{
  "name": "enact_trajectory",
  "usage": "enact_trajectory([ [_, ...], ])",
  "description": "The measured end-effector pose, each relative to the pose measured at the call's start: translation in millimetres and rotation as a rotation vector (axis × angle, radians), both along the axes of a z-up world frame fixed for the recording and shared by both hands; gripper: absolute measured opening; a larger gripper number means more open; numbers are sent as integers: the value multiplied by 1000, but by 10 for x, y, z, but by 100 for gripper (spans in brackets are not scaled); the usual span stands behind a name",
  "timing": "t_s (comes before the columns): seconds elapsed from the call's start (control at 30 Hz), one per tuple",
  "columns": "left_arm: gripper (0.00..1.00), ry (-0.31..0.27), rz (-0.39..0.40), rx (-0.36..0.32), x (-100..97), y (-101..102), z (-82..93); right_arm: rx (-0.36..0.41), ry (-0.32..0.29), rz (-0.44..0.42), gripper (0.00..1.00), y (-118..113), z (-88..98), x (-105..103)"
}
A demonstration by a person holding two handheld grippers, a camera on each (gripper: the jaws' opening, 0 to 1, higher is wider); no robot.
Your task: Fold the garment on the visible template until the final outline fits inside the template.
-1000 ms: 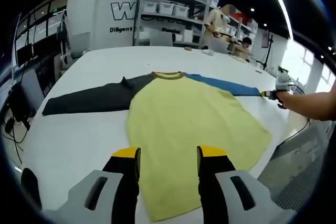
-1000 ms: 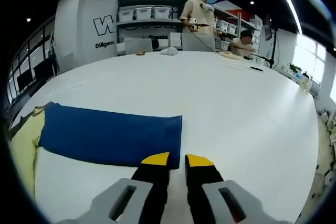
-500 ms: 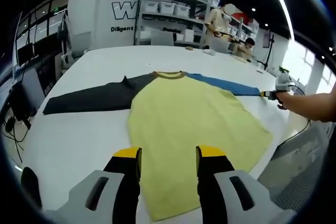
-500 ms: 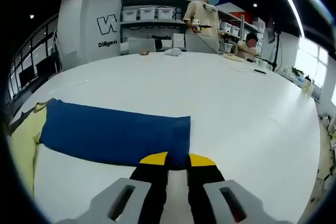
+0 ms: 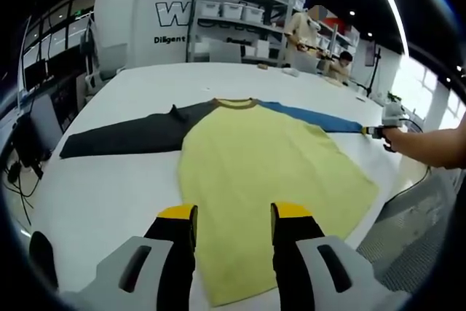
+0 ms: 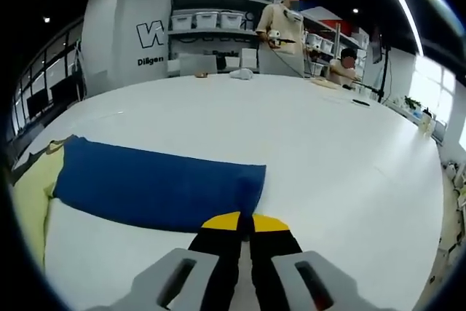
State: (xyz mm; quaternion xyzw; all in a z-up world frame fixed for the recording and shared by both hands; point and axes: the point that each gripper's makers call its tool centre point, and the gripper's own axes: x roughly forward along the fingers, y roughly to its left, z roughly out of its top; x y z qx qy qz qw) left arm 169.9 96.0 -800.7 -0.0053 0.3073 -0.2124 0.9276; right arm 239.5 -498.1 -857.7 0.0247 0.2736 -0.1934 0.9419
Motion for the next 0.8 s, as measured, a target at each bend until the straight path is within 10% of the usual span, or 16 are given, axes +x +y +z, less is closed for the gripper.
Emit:
enact_trajectory([
  [0.53,44,-10,0,-6,13,2,29,-27,-8,26,0,22,248,98],
  [0.8,89,-13,-11,-19,6,-92,2,-35,-21,32,0,57,418,123],
])
